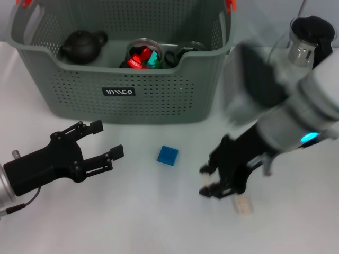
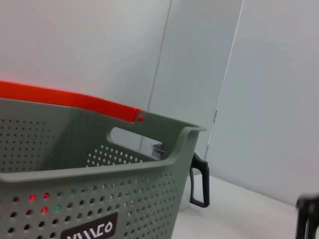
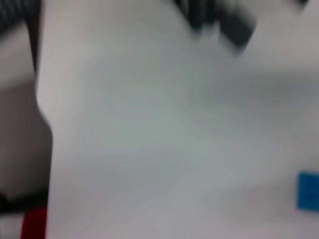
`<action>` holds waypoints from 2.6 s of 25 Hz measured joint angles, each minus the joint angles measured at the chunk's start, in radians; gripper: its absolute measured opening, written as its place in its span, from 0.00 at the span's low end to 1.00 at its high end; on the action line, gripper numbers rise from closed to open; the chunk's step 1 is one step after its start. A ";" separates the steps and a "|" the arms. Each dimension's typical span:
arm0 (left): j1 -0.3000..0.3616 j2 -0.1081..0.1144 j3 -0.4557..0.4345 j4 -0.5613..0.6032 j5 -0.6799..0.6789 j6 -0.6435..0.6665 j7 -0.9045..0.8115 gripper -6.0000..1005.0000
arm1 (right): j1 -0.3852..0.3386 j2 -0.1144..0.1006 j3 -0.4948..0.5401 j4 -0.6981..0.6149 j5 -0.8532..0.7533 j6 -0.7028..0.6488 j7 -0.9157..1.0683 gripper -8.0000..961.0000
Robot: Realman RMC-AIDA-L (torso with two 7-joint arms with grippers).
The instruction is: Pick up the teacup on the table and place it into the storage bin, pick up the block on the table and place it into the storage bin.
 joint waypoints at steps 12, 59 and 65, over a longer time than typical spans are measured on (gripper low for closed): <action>-0.009 0.003 -0.007 0.000 -0.002 -0.001 0.000 0.87 | -0.132 -0.003 0.707 -0.098 0.446 -0.317 -0.247 0.46; -0.007 -0.003 -0.020 -0.031 -0.003 -0.002 0.006 0.87 | 0.606 0.011 0.260 0.789 -0.078 0.901 0.242 0.49; -0.007 -0.003 -0.020 -0.031 -0.003 -0.002 0.003 0.87 | 0.604 0.006 0.257 0.781 -0.079 0.900 0.252 0.50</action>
